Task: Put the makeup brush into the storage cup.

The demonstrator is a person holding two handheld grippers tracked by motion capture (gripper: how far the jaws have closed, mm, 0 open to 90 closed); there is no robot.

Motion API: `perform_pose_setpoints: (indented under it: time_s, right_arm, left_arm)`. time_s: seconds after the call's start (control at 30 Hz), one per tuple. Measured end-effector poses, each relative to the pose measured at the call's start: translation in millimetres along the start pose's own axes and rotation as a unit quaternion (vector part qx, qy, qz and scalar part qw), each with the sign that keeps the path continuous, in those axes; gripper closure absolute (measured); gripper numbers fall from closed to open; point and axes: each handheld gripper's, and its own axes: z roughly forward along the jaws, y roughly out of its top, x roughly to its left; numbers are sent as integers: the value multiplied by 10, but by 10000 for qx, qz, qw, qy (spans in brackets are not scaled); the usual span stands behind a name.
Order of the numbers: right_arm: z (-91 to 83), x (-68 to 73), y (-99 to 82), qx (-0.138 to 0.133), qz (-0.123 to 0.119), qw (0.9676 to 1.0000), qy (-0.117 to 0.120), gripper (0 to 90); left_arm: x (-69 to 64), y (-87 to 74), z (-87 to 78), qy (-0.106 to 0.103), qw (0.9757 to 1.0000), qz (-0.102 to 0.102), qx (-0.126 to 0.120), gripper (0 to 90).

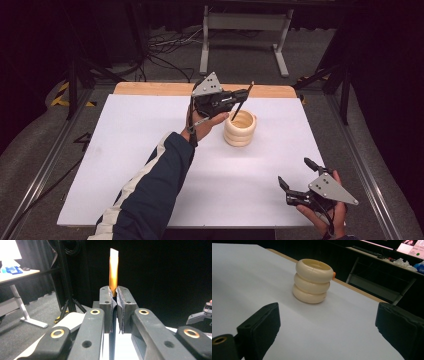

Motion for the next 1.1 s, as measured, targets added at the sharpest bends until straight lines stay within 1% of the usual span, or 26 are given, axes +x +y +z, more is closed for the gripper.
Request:
perform_pose_setpoints:
  time_s: [0.07,0.1,0.23,0.4,0.43,0.5,0.53,0.57,0.63,0.67,0.7,0.73,0.8,0.83,0.97,1.0,1.07,1.1]
  right_arm:
    - [-2,1,-2,6,5,10000,10,65]
    - [-2,1,-3,7,7,10000,14,65]
    - [-4,1,-2,6,-17,10000,15,65]
    - [-3,-3,-4,12,-6,10000,9,65]
    - [-2,-5,-5,11,-14,10000,9,65]
    - [-2,-4,-7,16,-16,10000,14,65]
    - [-3,-5,-7,19,-18,10000,14,65]
    - [-3,-5,-7,18,-16,10000,12,65]
    - [-11,1,-5,40,-28,10000,12,66]
    - [-11,3,-5,26,-24,10000,13,66]
    - [-11,4,-5,29,-25,10000,17,66]
    - [-11,5,-6,34,-28,10000,18,66]
    - [-10,6,-7,27,-24,10000,17,66]
    - [-10,5,-7,27,-19,10000,18,66]
    - [-11,4,-9,11,-13,10000,12,66]
    - [-12,1,-11,7,-8,10000,17,66]
    - [-12,0,-11,11,-11,10000,24,66]
    - [-12,0,-11,16,-17,10000,17,66]
  left_arm:
    - [5,-5,25,-26,10000,0,0,834]
    - [7,-8,37,1,10000,-15,18,834]
    - [36,-29,83,-9,10000,-21,39,834]
    - [66,-42,123,-8,10000,-42,18,834]
    - [76,-55,144,-61,10000,-23,7,834]
    - [81,-64,163,-55,10000,-15,21,834]
    - [89,-75,180,-51,10000,-19,20,834]
    - [97,-89,196,-95,9999,-32,16,834]
    - [103,-115,226,-87,9999,-21,82,834]
    - [113,-131,240,-107,9999,-17,65,834]
    - [135,-158,257,-103,9999,-53,47,833]
    - [152,-180,271,-142,9998,-98,29,834]
    - [170,-197,285,-151,9998,-102,15,834]
    - [184,-214,301,-124,9998,-116,44,834]
    - [204,-260,342,-120,9998,-120,107,834]
    - [211,-286,361,-122,9998,-167,82,834]
    - [212,-297,369,-112,9997,-173,108,833]
    - [220,-311,375,-146,9996,-183,124,833]
